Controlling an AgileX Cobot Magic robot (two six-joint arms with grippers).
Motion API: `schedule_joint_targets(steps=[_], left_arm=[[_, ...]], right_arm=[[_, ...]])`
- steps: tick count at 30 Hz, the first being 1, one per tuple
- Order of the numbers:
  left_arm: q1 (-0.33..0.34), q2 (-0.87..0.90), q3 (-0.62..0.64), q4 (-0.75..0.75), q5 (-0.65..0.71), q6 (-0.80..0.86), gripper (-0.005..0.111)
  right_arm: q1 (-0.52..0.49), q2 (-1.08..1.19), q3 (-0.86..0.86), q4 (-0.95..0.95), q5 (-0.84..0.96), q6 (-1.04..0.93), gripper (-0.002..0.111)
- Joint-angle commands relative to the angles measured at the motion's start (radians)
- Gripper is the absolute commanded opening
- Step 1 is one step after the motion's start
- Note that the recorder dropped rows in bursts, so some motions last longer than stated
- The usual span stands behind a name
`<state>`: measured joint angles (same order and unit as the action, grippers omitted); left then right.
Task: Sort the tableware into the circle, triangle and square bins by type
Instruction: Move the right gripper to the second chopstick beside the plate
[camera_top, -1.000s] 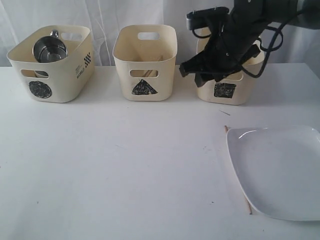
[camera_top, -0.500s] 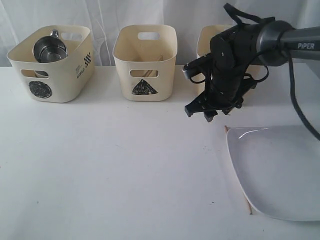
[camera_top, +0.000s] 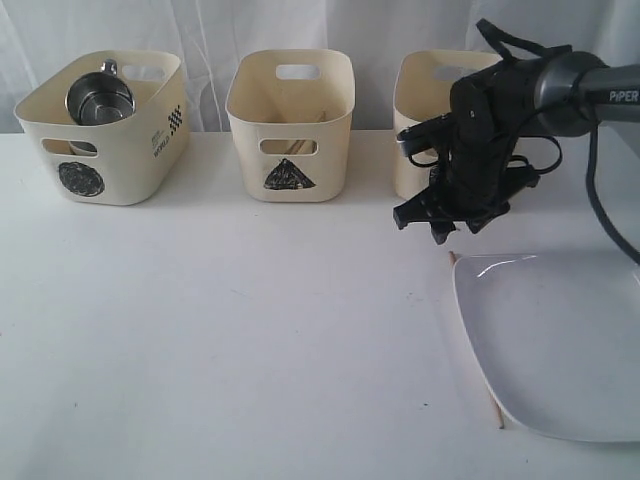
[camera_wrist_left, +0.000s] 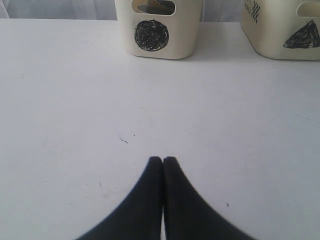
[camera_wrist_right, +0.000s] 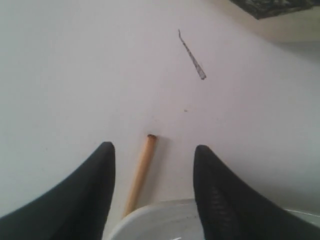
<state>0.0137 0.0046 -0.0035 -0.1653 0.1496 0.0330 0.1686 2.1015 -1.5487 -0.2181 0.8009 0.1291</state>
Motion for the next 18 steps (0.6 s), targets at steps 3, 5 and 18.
schedule_joint_targets(steps=[3, 5, 18], left_arm=[[0.001, -0.005, 0.003, -0.004, 0.0, -0.006, 0.0], [0.001, -0.005, 0.003, -0.004, 0.0, -0.006, 0.0], [0.001, -0.005, 0.003, -0.004, 0.0, -0.006, 0.0]], right_arm=[[-0.008, 0.03, 0.004, 0.016, -0.023, 0.006, 0.047], [-0.008, 0.044, 0.004, 0.016, -0.023, 0.006, 0.047], [-0.009, 0.075, 0.004, 0.018, -0.031, 0.022, 0.044]])
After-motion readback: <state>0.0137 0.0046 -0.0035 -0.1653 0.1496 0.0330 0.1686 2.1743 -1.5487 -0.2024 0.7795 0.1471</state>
